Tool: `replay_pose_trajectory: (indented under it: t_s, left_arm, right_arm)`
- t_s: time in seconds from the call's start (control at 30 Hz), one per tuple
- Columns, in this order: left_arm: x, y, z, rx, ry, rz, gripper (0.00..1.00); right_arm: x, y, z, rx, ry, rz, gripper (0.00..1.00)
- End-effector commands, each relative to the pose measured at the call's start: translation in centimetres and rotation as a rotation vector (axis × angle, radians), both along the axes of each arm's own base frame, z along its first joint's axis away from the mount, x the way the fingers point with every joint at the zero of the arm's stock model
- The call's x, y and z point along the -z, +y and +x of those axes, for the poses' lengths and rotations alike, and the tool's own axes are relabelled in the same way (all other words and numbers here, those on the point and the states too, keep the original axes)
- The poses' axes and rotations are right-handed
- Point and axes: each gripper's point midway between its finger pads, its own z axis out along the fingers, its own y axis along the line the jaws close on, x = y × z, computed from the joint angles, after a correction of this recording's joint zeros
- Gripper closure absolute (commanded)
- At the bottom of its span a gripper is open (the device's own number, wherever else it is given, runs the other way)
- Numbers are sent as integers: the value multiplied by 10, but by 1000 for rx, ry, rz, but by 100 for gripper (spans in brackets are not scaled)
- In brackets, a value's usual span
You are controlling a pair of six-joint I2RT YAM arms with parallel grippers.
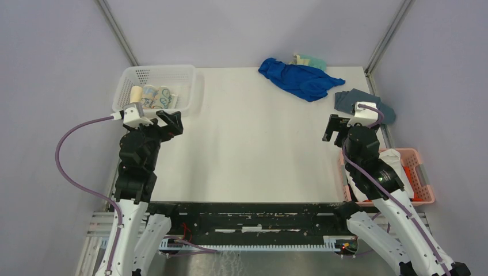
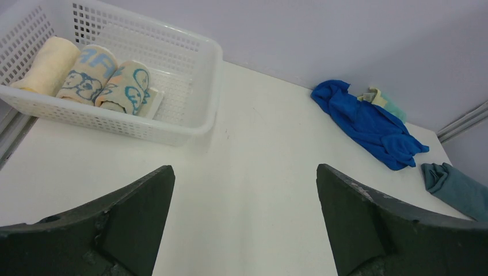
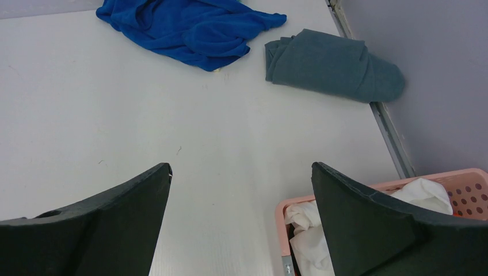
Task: Roll the towels
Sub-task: Pick up the towel at the corner of the board.
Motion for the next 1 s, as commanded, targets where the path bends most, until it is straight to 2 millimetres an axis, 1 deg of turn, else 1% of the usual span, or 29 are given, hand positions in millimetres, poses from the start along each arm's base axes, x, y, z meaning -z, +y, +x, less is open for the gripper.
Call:
replay_pose_trajectory:
  t_s: [0.0, 0.3, 0.4, 0.47, 0.57, 0.67, 0.7, 0.8, 0.9, 0.97]
  left_arm:
    - [-16, 0, 0, 0, -57, -6, 1]
    - [-7, -1, 3, 1, -37, -8, 1]
    - [-3, -4, 5, 11, -31, -9, 1]
    - [2, -6, 6, 19, -24, -10, 1]
    - [12, -9, 5, 35, -5, -9, 1]
    - [25, -15, 5, 60, 22, -1, 1]
    - [28, -17, 5, 69, 31, 2, 1]
    - [37, -26, 6, 107, 56, 9, 1]
    - [46, -36, 9, 143, 81, 13, 1]
    - [53, -40, 11, 159, 102, 16, 1]
  right_arm:
    - [-11, -1, 3, 13, -46, 11, 0]
    - [-8, 3, 7, 2, -32, 3, 0]
    - [-3, 15, 17, -49, -5, -11, 0]
    - [3, 23, 28, -71, 27, -26, 0]
    - [17, 34, 51, -81, 92, -56, 0]
    - [28, 44, 82, -83, 120, -30, 0]
    - [37, 44, 96, -74, 143, -16, 0]
    - [54, 43, 134, -59, 179, 41, 1]
    - [74, 38, 173, -40, 209, 62, 3]
    - [84, 36, 200, -29, 210, 72, 6]
